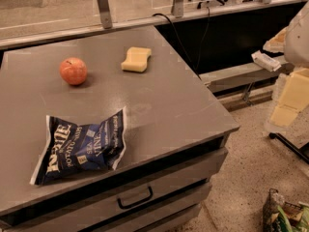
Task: Move sponge near blue chip bag
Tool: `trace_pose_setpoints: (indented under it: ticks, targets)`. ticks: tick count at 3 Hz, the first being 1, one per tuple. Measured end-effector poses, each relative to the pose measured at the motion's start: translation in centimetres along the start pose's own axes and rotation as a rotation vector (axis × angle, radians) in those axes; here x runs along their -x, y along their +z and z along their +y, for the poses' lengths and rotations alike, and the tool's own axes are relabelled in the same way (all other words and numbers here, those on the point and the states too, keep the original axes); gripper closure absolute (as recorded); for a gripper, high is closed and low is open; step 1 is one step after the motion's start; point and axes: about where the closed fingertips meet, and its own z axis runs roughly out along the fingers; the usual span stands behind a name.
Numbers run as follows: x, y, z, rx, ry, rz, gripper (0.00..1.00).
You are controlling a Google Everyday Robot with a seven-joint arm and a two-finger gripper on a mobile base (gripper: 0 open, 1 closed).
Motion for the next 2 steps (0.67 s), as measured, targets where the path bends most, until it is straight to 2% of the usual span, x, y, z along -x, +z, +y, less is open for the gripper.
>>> trace_pose_setpoints:
  ticks: [1, 2]
  targets:
    - [0.0, 0.0, 0.0, 0.000, 0.000, 0.000, 0.00]
    - [0.9, -0.2, -1.1, -0.014, -0.017, -0.089, 0.00]
